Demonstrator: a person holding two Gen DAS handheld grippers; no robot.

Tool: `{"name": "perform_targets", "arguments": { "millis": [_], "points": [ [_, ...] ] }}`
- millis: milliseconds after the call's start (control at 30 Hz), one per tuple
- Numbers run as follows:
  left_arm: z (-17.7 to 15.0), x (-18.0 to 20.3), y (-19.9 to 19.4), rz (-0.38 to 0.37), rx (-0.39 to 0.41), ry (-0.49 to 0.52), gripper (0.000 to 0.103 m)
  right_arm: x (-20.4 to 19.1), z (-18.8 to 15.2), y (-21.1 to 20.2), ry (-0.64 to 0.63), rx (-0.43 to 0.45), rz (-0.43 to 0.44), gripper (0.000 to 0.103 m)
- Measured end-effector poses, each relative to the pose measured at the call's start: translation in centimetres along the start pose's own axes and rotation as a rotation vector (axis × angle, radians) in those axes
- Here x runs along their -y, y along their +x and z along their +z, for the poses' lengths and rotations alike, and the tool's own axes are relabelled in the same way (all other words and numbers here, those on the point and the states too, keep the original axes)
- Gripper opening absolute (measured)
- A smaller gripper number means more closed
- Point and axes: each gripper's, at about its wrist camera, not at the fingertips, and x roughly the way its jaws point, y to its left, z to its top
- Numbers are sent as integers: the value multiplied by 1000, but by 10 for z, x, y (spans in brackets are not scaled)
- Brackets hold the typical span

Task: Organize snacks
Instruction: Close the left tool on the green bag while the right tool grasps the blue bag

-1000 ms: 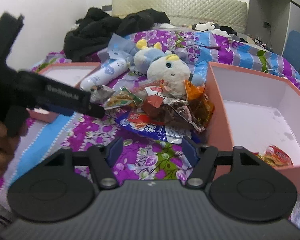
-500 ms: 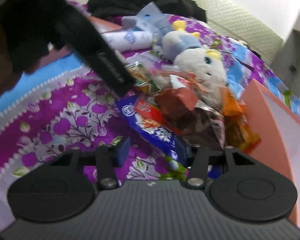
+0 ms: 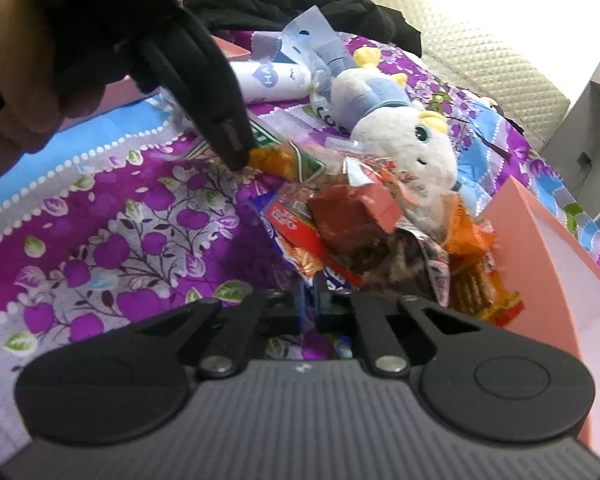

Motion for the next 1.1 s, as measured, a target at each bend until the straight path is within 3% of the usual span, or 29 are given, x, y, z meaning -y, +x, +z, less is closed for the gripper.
{"name": "perform_targets", "arguments": {
  "millis": [267, 700, 1100],
  "points": [
    [-23, 3, -50, -6, 11, -35, 3, -11, -12, -47, 24, 12, 11, 6],
    [-94, 18, -122, -3, -9, -64, 3, -32, -44, -112, 75, 23, 83, 6],
    [-125, 26, -132, -80, -64, -135, 6, -34, -64, -119, 170, 9, 167, 10]
  ]
}}
